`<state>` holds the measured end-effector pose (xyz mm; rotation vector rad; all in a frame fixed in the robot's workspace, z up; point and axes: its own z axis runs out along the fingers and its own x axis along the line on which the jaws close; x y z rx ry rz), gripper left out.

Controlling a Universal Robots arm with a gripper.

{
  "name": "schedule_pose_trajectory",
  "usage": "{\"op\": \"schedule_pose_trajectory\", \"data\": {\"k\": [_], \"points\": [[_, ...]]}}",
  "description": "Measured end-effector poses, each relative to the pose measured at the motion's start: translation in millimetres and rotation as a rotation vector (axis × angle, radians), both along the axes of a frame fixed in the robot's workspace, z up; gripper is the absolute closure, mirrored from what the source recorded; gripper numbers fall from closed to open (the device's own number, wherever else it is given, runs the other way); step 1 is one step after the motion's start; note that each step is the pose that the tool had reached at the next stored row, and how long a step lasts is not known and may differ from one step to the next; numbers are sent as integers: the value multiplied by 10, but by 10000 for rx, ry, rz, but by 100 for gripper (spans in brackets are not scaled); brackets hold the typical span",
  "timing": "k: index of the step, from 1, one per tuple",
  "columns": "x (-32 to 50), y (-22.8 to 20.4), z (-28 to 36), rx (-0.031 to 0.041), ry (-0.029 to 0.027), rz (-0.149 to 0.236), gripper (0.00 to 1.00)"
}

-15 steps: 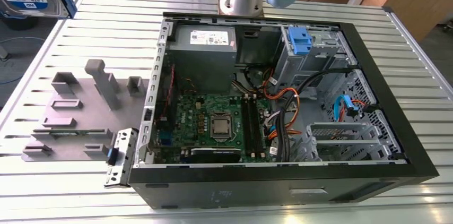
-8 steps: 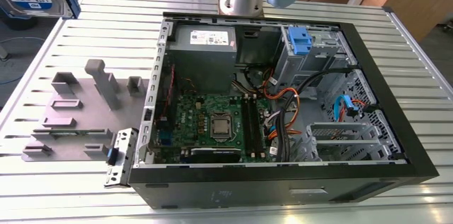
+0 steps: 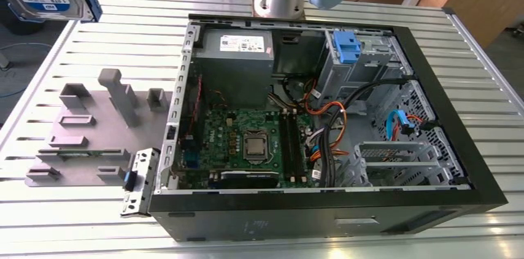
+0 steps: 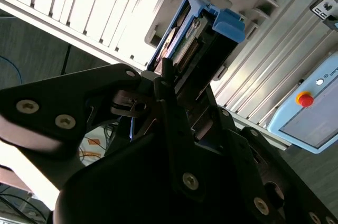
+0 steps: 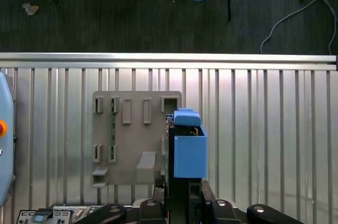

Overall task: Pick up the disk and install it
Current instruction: 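Pick up the disk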

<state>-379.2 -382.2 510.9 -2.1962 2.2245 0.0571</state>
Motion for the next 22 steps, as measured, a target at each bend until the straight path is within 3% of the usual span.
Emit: {"op": "schedule_pose_trajectory", "data": {"k": [22], "points": [[347,0,-1,0,0,0,65]]}}
